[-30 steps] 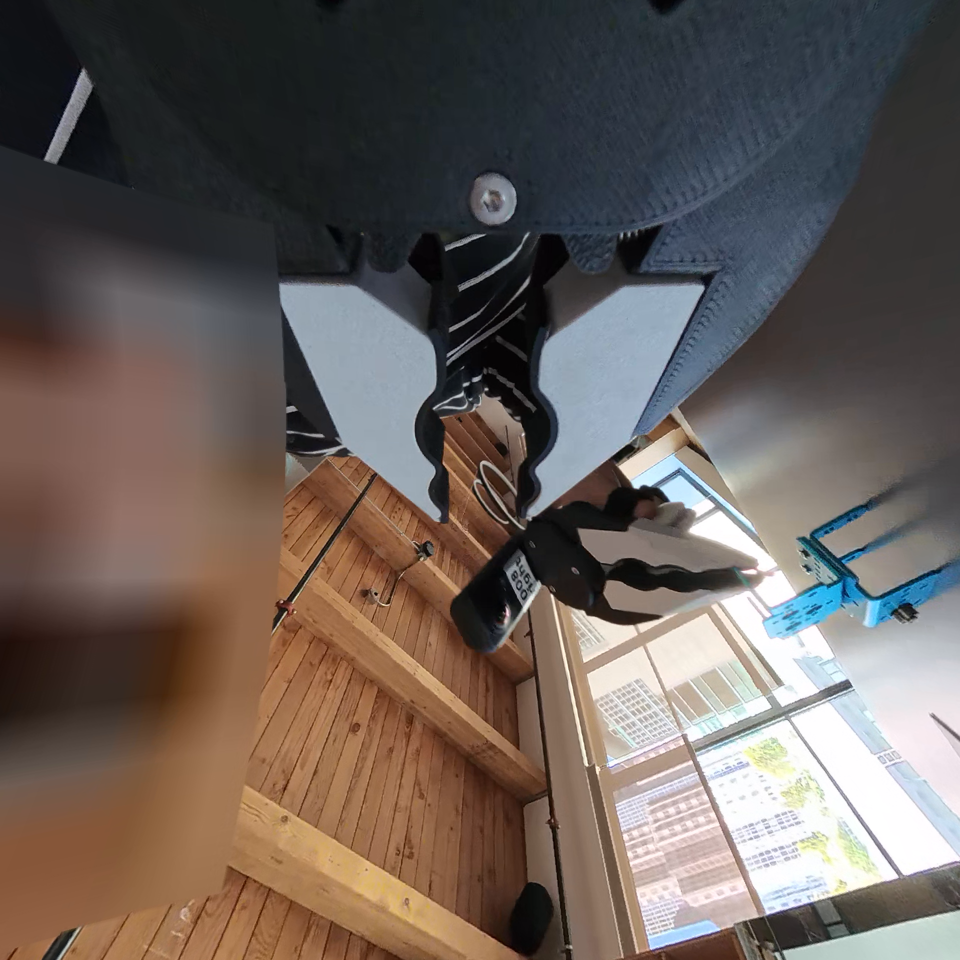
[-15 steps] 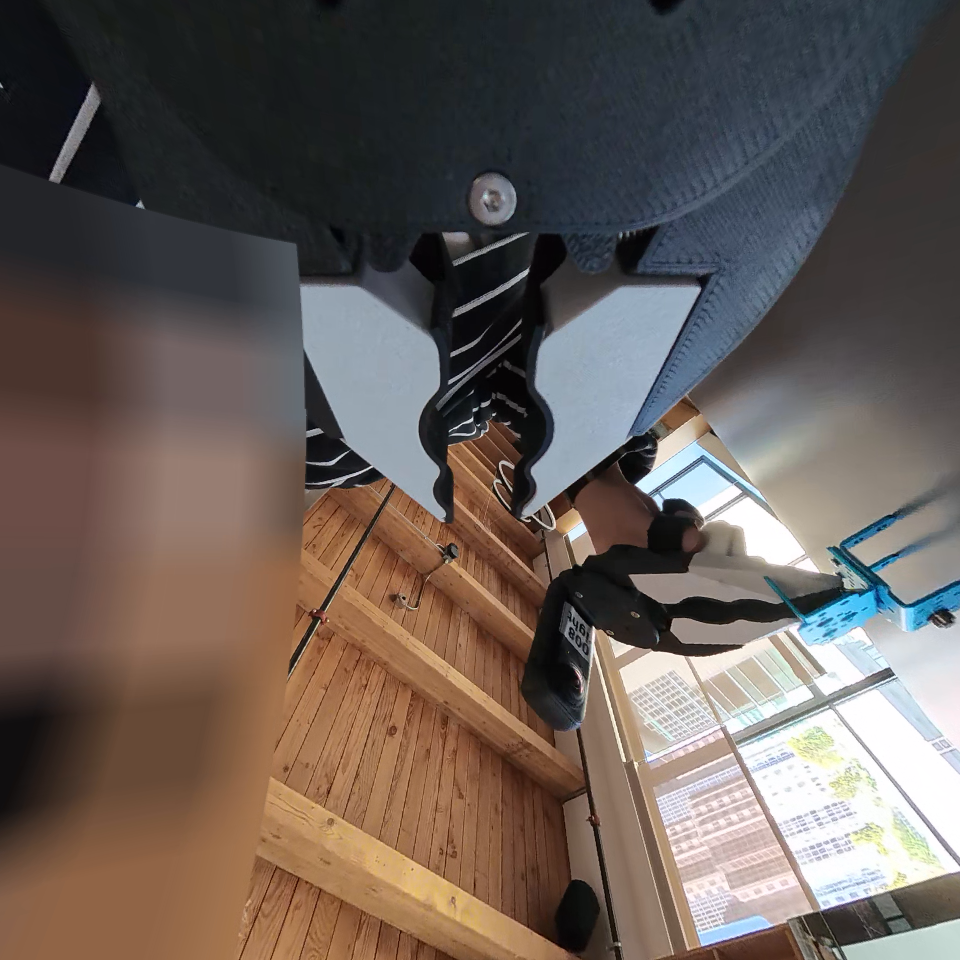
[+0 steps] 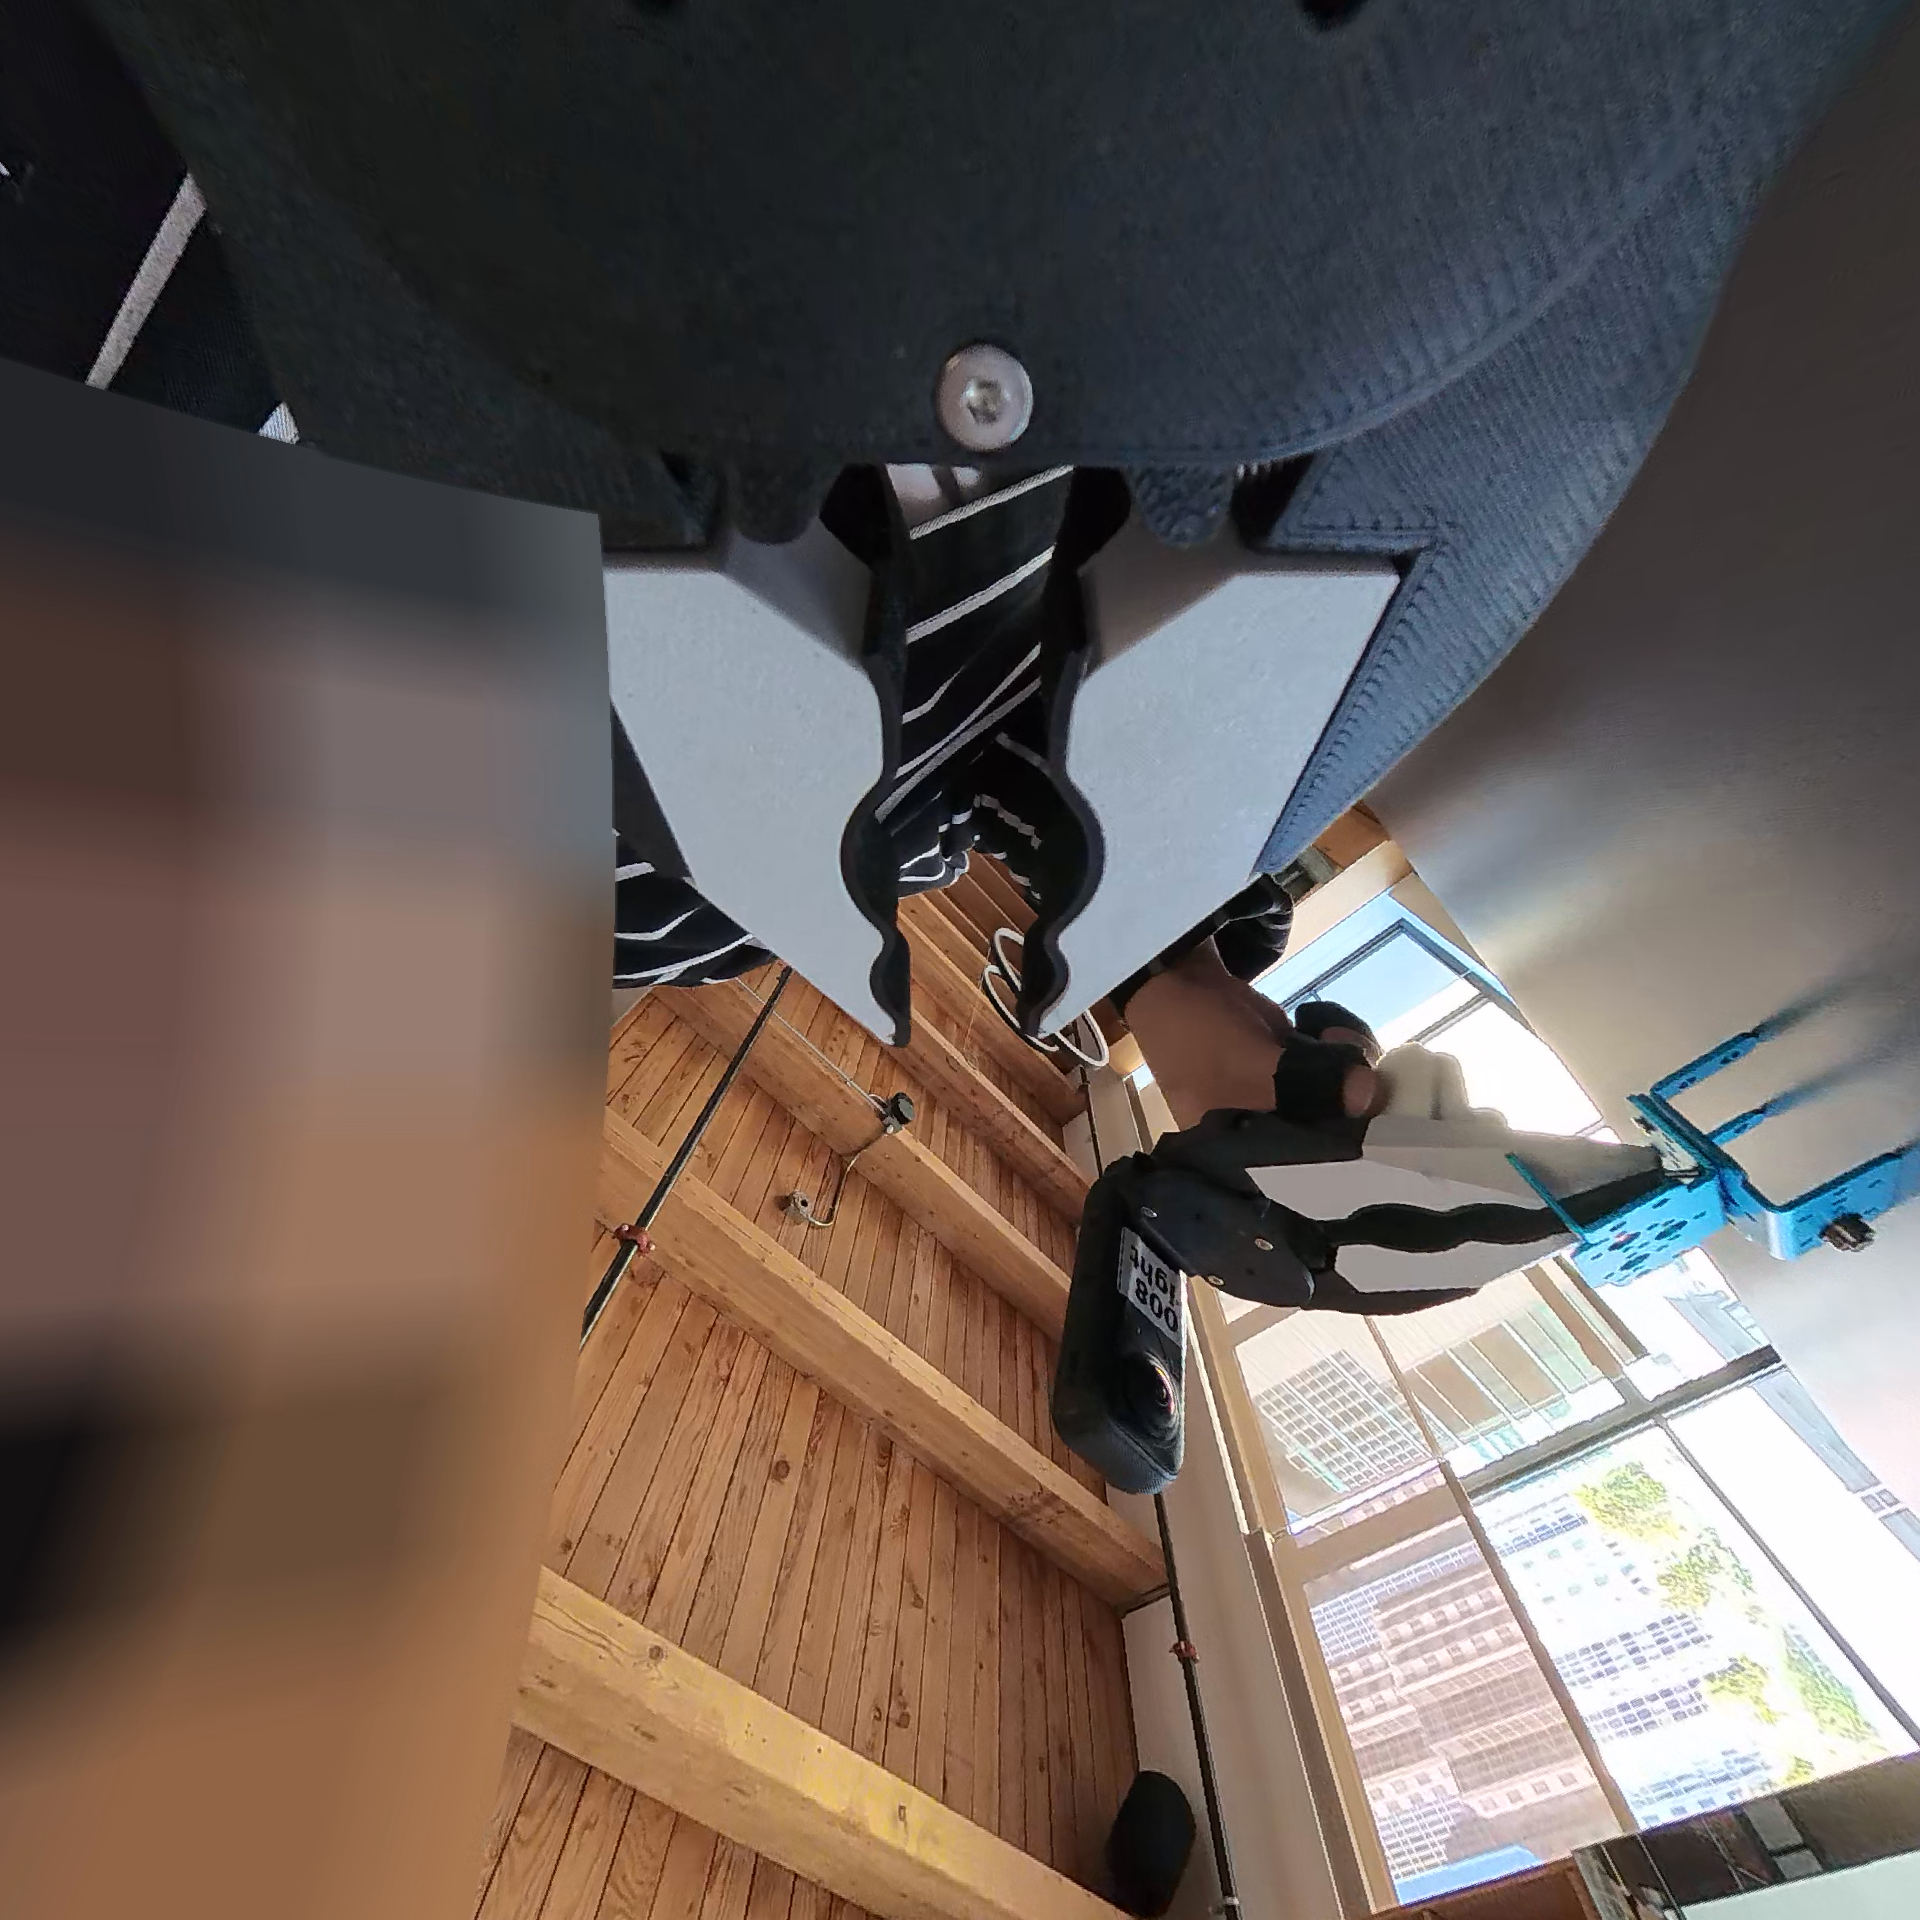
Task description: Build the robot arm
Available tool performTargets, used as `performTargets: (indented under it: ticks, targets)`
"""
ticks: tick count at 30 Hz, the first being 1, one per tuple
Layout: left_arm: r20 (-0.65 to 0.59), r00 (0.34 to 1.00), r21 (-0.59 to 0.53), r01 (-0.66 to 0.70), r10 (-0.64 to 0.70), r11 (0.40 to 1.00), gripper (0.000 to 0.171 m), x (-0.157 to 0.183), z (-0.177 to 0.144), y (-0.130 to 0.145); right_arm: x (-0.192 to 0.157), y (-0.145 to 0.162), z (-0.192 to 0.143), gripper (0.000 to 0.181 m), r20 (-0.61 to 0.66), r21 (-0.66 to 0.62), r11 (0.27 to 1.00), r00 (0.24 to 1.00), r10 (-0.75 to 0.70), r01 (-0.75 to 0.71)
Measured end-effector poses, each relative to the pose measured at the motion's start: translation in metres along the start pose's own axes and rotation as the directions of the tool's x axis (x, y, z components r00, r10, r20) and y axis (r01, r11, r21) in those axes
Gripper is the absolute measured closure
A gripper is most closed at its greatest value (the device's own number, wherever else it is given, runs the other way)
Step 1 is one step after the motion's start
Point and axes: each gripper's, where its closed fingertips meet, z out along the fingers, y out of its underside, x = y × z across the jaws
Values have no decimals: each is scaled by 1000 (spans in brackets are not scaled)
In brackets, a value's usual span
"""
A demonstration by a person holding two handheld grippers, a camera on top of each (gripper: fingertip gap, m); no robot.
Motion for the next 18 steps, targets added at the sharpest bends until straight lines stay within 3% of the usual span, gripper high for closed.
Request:
performTargets:
  ticks: [1, 18]
  targets:
    - [1, 1000, 0, -1, 1, 1000, 152, 0, 0, 0, 0, 0, 0, 177, -3, 0, 1000, 1000, 3, -3]
    - [15, 1000, -1, 19, -19, 1000, 152, -4, -5, 3, 1, -5, -5, 176, -20, 91, 996, 1000, 2, 0]
